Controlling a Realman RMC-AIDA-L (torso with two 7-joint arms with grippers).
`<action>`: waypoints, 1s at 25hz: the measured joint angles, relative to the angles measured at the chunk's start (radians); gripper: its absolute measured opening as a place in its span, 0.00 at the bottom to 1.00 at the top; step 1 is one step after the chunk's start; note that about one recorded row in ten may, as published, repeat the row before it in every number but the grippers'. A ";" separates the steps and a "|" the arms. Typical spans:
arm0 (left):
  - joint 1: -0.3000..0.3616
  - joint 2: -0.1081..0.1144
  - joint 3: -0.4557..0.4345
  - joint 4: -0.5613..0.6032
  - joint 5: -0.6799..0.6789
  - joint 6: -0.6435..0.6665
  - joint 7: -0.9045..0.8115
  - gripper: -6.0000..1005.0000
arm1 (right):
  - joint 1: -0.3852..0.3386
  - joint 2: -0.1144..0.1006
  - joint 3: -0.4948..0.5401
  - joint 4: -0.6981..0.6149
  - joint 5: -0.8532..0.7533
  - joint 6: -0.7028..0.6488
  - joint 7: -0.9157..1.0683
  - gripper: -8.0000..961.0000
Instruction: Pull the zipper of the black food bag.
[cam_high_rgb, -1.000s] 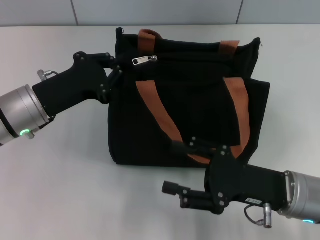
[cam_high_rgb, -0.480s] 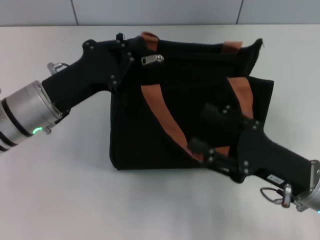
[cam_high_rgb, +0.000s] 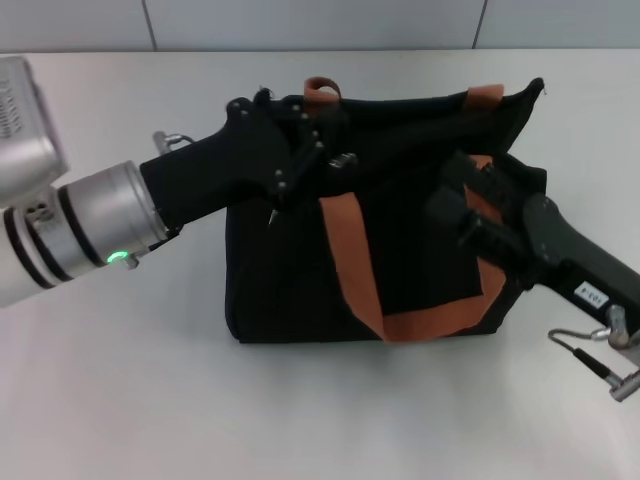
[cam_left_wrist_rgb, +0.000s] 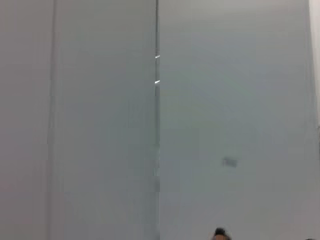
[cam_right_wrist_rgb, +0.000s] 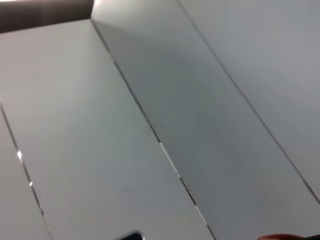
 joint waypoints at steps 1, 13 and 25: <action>-0.003 0.000 0.000 -0.001 -0.007 -0.018 -0.003 0.03 | 0.002 0.000 0.005 -0.002 0.000 0.002 0.014 0.78; 0.004 0.000 0.017 0.014 -0.123 0.020 -0.036 0.03 | 0.011 0.000 0.020 -0.008 0.001 -0.036 0.052 0.77; 0.026 0.000 0.102 0.142 -0.169 -0.116 -0.286 0.03 | 0.006 -0.001 0.033 -0.021 0.011 -0.077 0.061 0.76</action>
